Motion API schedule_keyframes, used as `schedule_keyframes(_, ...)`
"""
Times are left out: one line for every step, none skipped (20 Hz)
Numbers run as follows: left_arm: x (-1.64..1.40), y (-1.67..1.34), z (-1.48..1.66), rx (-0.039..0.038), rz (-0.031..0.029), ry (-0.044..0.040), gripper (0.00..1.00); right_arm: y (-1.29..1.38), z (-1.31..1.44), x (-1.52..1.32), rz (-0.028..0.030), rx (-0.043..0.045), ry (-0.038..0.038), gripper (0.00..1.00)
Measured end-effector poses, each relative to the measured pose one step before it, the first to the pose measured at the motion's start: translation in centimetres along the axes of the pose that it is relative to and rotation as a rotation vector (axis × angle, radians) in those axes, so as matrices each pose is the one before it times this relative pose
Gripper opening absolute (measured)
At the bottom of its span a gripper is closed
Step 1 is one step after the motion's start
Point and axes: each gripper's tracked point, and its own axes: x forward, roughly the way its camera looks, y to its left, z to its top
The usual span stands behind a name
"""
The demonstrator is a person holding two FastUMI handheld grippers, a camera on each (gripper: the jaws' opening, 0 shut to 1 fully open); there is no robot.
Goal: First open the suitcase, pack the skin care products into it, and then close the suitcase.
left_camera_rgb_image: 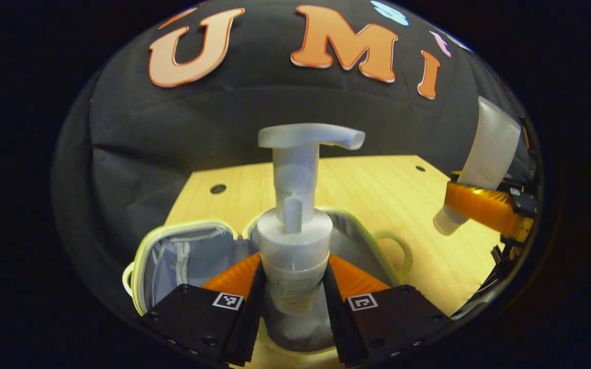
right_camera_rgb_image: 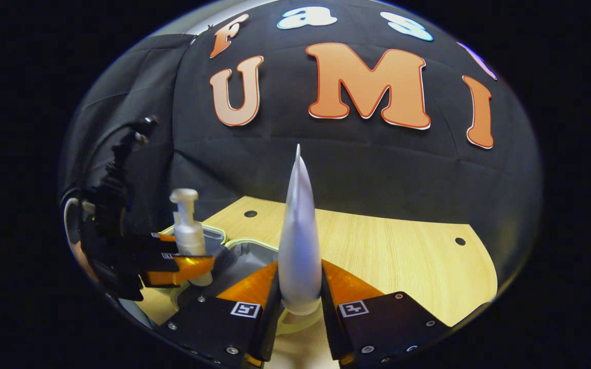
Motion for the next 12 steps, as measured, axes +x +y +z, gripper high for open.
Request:
schedule_keyframes(0.522,-0.182,-0.729,-0.0056,-0.02099,0.03744,0.59,0.439,-0.262,-0.021,-0.00553,0.00502,0.00829,0.41)
schedule_keyframes(0.137,-0.104,-0.394,-0.0032,-0.0121,0.0332,0.59,0.487,-0.631,0.033,0.00019,0.00381,0.01962,0.41)
schedule_keyframes(0.436,-0.103,-0.547,-0.00236,-0.00307,0.03819,0.59,0.339,-0.37,-0.013,0.00123,-0.00027,0.01295,0.42)
schedule_keyframes(0.212,-0.21,-0.403,0.00024,-0.00776,0.03161,0.59,0.069,-0.483,0.127,0.00115,-0.00296,0.02122,0.42)
schedule_keyframes(0.409,-0.224,-0.955,-0.00301,-0.00346,0.04609,0.59,0.17,-0.375,0.108,0.00199,-0.00075,0.01321,0.42)
schedule_keyframes(0.339,-0.381,-0.378,-0.00636,-0.00568,0.03494,0.59,-0.102,-0.312,0.161,-0.00081,0.0,0.01453,0.42)
schedule_keyframes(0.259,-0.172,-0.661,-0.00701,-0.00495,0.04532,0.59,-0.068,-0.245,0.304,0.00443,-0.00191,0.0102,0.42)
schedule_keyframes(0.127,-0.205,-0.348,-0.00216,-0.00512,0.02625,0.59,-0.15,-0.166,0.243,0.00107,-0.00557,0.00646,0.42)
schedule_keyframes(0.159,0.007,-0.716,-0.00536,0.00732,0.03042,0.59,-0.108,0.022,0.237,0.00739,-0.00354,0.00249,0.42)
schedule_keyframes(0.14,-0.008,-0.413,-0.00821,0.00568,0.02269,0.59,-0.172,-0.056,0.248,0.0038,0.00252,0.00749,0.41)
schedule_keyframes(0.062,0.069,-0.505,-0.01683,0.00571,0.02845,0.59,-0.135,-0.207,0.329,0.01127,0.00625,0.00796,0.42)
schedule_keyframes(0.116,-0.058,-0.366,-0.01038,-0.00115,0.02605,0.59,0.048,-0.041,0.27,0.00916,0.00559,0.00615,0.42)
